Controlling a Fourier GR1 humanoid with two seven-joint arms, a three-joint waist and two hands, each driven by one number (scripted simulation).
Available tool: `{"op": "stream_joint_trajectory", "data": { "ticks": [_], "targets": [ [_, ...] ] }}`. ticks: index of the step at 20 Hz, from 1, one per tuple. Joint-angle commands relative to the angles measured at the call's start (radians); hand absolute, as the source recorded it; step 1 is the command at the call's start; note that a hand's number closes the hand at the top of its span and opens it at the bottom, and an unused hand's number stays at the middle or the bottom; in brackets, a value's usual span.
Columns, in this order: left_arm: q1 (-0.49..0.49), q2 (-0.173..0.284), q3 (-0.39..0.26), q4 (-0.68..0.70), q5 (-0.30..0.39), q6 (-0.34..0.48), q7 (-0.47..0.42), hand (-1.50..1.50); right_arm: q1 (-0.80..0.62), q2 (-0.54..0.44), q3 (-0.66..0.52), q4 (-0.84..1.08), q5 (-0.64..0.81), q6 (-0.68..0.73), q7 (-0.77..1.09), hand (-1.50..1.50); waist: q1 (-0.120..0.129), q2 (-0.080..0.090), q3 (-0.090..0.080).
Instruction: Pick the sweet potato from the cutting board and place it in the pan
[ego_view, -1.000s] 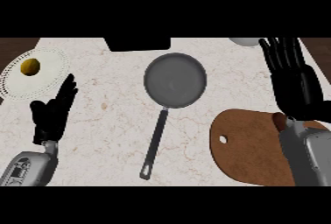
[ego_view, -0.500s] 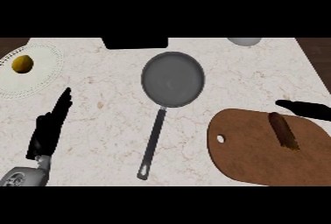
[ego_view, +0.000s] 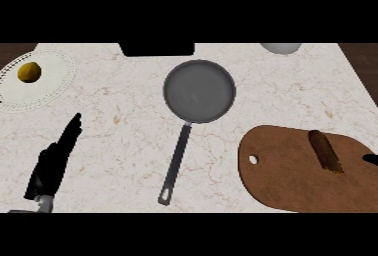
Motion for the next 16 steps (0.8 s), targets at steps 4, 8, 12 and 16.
{"op": "stream_joint_trajectory", "data": {
  "ticks": [4,8,12,16],
  "targets": [
    [0.007,0.015,-0.003,-0.062,-0.01,-0.014,0.037,0.0,0.007,-0.157,0.094,-0.269,0.043,0.323,0.362,-1.5,0.026,0.007,0.002],
    [0.075,-0.024,-0.03,-0.084,-0.032,0.005,-0.004,0.0,-0.081,-0.141,0.158,-0.321,-0.031,0.49,0.5,-1.5,0.044,0.009,0.004],
    [0.063,-0.008,-0.02,-0.119,-0.029,-0.033,0.019,0.0,-0.272,-0.057,0.25,-0.191,-0.001,0.574,0.599,-1.5,0.057,0.015,0.005],
    [0.016,-0.037,-0.006,-0.059,-0.053,-0.017,0.01,0.0,-0.35,0.019,0.305,-0.149,0.023,0.645,0.745,-1.5,0.047,0.015,0.005]
  ]
}}
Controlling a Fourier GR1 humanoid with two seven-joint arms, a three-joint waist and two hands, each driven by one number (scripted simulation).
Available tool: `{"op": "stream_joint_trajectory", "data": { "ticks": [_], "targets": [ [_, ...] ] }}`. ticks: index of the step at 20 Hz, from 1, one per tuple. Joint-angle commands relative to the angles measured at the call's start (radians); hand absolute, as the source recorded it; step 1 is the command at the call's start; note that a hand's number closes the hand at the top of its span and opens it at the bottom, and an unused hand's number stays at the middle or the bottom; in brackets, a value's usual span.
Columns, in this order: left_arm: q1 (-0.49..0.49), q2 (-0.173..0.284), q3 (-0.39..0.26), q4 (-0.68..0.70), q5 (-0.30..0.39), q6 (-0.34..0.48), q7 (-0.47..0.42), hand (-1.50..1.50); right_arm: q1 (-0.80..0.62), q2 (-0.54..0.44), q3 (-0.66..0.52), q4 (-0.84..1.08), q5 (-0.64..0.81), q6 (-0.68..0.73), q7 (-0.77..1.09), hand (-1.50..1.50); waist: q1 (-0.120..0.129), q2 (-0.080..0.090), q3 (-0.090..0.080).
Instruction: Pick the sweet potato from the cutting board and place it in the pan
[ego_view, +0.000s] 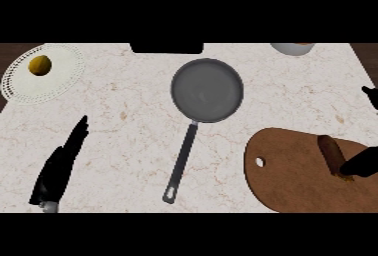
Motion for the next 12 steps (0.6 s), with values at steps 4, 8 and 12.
{"op": "stream_joint_trajectory", "data": {
  "ticks": [4,8,12],
  "targets": [
    [-0.027,-0.001,0.024,0.028,-0.019,-0.015,-0.005,0.0,-0.117,0.145,0.126,0.135,0.051,0.087,0.168,-1.5,-0.001,0.002,0.001],
    [-0.018,0.0,0.046,0.039,0.0,-0.03,-0.019,0.0,-0.174,0.102,0.107,0.178,-0.009,0.214,0.204,-1.5,-0.006,0.002,0.0],
    [0.004,-0.015,0.025,0.009,-0.009,-0.03,-0.021,0.0,-0.216,0.169,0.178,0.292,0.024,0.228,0.263,-1.5,0.007,0.004,0.0]
  ]
}}
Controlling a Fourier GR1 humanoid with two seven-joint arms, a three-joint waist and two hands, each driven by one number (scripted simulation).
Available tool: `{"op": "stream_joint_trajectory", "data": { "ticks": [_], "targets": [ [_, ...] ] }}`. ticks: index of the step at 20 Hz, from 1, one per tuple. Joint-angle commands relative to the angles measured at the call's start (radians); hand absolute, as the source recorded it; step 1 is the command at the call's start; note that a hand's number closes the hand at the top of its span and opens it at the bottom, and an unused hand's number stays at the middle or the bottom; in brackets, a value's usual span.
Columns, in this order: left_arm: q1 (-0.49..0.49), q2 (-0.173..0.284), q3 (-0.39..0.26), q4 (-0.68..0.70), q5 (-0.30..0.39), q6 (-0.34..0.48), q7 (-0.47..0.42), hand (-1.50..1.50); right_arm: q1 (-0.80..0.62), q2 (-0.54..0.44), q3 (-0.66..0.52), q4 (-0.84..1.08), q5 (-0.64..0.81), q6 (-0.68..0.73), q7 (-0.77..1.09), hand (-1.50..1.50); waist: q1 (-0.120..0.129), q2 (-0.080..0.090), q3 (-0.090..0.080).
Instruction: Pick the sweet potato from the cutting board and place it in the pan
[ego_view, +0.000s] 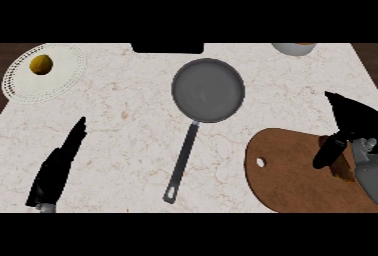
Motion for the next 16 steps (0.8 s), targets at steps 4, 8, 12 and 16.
{"op": "stream_joint_trajectory", "data": {
  "ticks": [4,8,12,16],
  "targets": [
    [-0.025,-0.03,0.004,0.052,-0.03,0.021,-0.039,0.0,-0.049,0.06,0.061,0.096,-0.003,0.143,0.213,-1.5,-0.014,0.0,0.0],
    [-0.021,0.007,0.033,-0.012,0.013,-0.026,0.051,0.0,-0.11,0.085,0.055,0.186,0.005,0.167,0.207,-1.5,-0.006,-0.001,0.001],
    [-0.011,0.006,0.045,-0.004,0.0,-0.024,0.014,0.0,-0.125,0.122,0.059,0.258,0.028,0.166,0.203,-1.5,-0.006,-0.001,0.001],
    [-0.035,-0.047,0.011,0.036,-0.043,0.015,0.021,0.0,-0.051,0.109,0.08,0.281,0.079,0.137,0.177,-1.5,-0.024,-0.001,0.001]
  ]
}}
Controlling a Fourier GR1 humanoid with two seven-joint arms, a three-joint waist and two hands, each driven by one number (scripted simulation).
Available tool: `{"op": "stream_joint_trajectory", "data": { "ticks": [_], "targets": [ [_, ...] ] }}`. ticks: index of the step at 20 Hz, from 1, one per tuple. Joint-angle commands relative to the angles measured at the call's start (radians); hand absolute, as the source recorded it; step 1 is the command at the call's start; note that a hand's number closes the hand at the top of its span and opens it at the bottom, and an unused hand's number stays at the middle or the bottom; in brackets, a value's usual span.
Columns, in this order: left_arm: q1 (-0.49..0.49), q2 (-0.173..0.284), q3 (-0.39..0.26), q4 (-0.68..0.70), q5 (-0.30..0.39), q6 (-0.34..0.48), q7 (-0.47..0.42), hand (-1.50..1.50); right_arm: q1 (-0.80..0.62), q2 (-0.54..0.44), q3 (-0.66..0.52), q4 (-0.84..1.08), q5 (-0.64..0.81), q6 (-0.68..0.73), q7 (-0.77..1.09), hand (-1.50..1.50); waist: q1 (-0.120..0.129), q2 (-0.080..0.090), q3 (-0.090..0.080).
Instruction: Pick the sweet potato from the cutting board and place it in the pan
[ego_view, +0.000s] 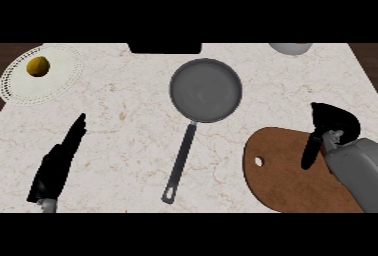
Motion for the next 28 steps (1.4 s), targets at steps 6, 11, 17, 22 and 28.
{"op": "stream_joint_trajectory", "data": {
  "ticks": [6,11,17,22,28],
  "targets": [
    [0.044,-0.009,-0.004,-0.031,-0.02,-0.009,-0.005,0.0,0.033,0.047,-0.002,0.046,0.064,0.053,0.181,-1.5,-0.007,-0.004,0.001],
    [-0.043,-0.011,0.055,0.074,0.007,-0.032,-0.017,0.0,0.043,0.059,-0.028,0.05,0.077,0.093,0.171,-1.5,-0.017,-0.002,0.0],
    [0.023,-0.026,0.025,-0.034,-0.023,-0.03,0.004,0.0,0.042,0.126,-0.041,0.112,0.146,0.064,0.161,-1.5,-0.003,-0.001,0.001],
    [-0.023,-0.039,0.047,-0.001,-0.026,-0.037,0.026,0.0,0.095,0.104,-0.066,0.109,0.198,0.062,0.104,-1.5,-0.01,-0.001,0.001],
    [0.047,-0.066,0.053,0.015,-0.053,-0.047,-0.053,0.0,0.127,0.118,-0.124,0.163,0.264,0.038,0.001,-1.5,-0.007,-0.001,0.001]
  ]
}}
